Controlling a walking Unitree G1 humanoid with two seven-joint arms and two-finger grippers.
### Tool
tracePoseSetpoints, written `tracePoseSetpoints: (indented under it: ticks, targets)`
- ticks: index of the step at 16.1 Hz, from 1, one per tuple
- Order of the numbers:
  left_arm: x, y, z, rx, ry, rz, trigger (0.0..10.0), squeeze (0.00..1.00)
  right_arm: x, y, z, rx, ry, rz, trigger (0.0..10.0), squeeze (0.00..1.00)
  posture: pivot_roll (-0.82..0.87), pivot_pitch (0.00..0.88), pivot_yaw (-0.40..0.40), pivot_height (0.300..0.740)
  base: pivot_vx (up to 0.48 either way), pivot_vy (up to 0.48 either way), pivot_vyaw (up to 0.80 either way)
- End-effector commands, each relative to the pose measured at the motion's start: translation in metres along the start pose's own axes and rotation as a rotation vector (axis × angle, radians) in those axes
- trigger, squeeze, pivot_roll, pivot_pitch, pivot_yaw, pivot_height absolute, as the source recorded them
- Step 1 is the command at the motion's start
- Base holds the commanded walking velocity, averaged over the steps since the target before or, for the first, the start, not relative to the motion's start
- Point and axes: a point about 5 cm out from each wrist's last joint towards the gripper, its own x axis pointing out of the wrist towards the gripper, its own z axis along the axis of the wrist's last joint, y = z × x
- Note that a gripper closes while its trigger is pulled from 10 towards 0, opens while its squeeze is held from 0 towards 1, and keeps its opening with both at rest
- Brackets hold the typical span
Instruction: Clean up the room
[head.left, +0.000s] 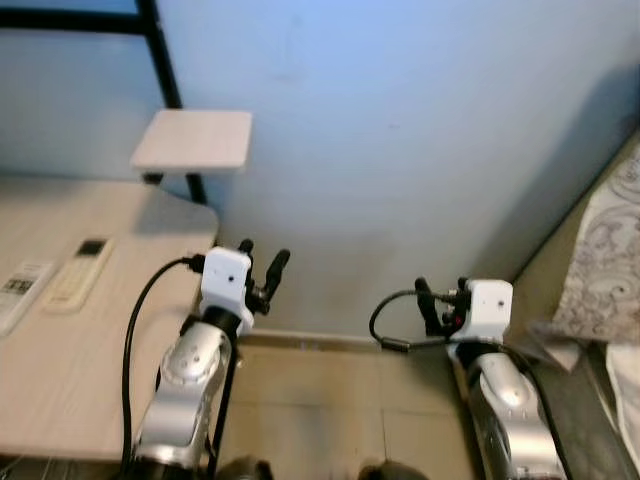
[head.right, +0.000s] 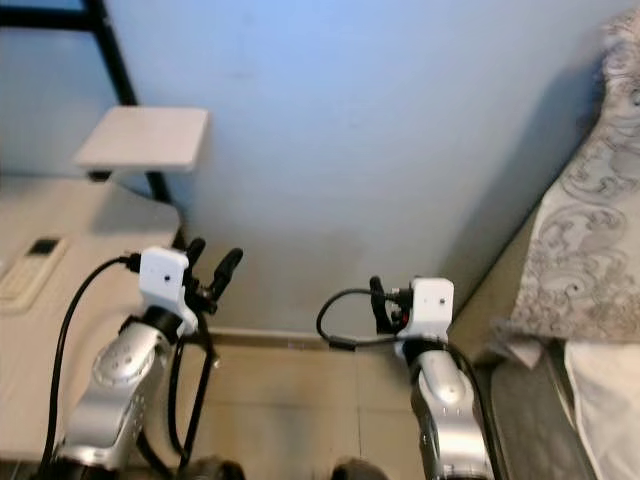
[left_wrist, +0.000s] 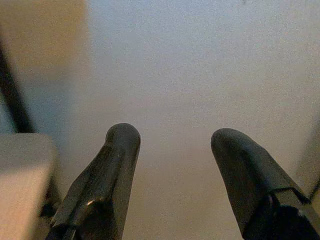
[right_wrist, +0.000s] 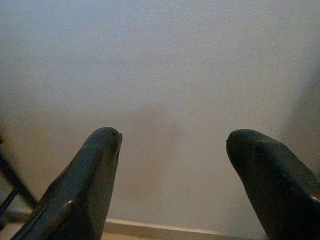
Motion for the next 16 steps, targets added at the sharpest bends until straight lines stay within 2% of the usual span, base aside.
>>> tracePoseSetpoints:
  ticks: [1, 6, 16]
  targets:
    - [-0.0004, -0.002, -0.002, -0.001, 0.005, -0.001, 10.0, 0.0, 0.002, -0.0018, 0.0034, 0.001, -0.01, -0.001, 10.0, 0.0, -0.05, 0.0, -0.006, 0.74, -0.277, 0.0, 0.0]
    - [-0.001, -0.0052, -0.002, 0.007, -0.001, -0.015, 10.0, 0.0, -0.0005, -0.0003, 0.0048, -0.015, -0.017, 0.007, 10.0, 0.0, -0.06, 0.0, -0.004, 0.74, -0.279, 0.0, 0.0]
    - [0.0026, -0.0099, -0.001, 0.025, -0.008, -0.047, 10.0, 0.0, 0.0005, 0.0009, 0.0044, -0.021, -0.013, 0.004, 10.0, 0.0, -0.07, 0.0, 0.007, 0.74, -0.315, -0.273, 0.0]
